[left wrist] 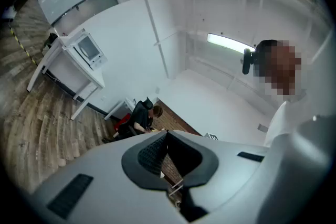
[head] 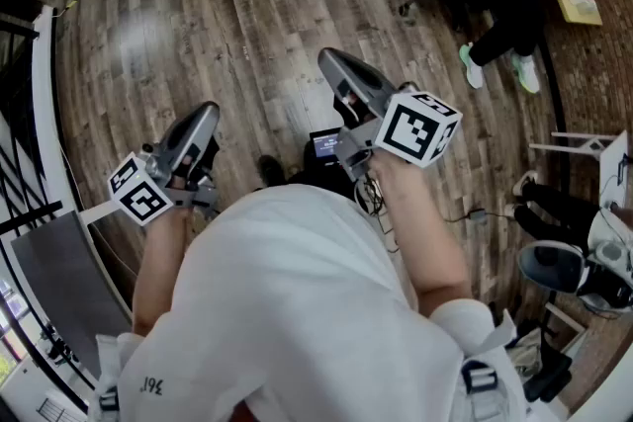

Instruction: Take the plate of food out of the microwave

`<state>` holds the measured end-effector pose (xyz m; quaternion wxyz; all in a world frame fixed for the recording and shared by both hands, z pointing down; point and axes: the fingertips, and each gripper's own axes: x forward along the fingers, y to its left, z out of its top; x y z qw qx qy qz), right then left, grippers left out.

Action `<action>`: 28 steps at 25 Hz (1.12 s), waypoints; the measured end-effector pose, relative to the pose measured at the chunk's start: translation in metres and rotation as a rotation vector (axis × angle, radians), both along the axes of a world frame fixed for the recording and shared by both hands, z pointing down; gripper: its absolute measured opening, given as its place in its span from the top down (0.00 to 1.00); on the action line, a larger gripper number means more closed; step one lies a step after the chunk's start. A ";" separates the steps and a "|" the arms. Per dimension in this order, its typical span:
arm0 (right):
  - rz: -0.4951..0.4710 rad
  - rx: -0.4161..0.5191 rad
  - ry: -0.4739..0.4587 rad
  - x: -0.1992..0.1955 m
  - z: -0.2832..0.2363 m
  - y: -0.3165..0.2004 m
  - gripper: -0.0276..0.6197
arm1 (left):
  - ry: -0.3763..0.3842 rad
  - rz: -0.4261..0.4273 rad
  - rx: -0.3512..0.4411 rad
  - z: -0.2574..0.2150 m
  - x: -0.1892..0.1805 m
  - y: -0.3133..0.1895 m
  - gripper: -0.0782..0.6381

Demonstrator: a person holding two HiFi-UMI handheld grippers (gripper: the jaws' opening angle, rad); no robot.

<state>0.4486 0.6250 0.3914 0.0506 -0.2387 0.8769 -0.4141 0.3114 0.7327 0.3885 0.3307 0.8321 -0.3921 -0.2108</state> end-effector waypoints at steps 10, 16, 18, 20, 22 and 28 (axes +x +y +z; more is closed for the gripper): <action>0.020 0.027 0.027 0.005 -0.001 -0.006 0.96 | 0.002 0.004 0.005 0.000 -0.001 -0.005 0.88; 0.024 0.031 0.043 0.005 0.000 -0.006 0.96 | 0.008 0.011 0.001 -0.001 0.000 -0.005 0.88; 0.024 0.033 0.047 0.004 0.002 -0.006 0.96 | 0.009 0.013 0.000 0.001 0.000 -0.005 0.88; 0.024 0.040 0.056 0.004 0.003 -0.006 0.96 | 0.010 0.016 -0.001 0.003 0.000 -0.005 0.88; 0.025 0.045 0.065 0.003 0.004 -0.006 0.96 | 0.012 0.017 -0.004 0.004 0.000 -0.005 0.88; 0.021 0.028 0.039 0.001 0.003 -0.007 0.96 | 0.016 0.021 -0.013 0.004 0.000 -0.006 0.88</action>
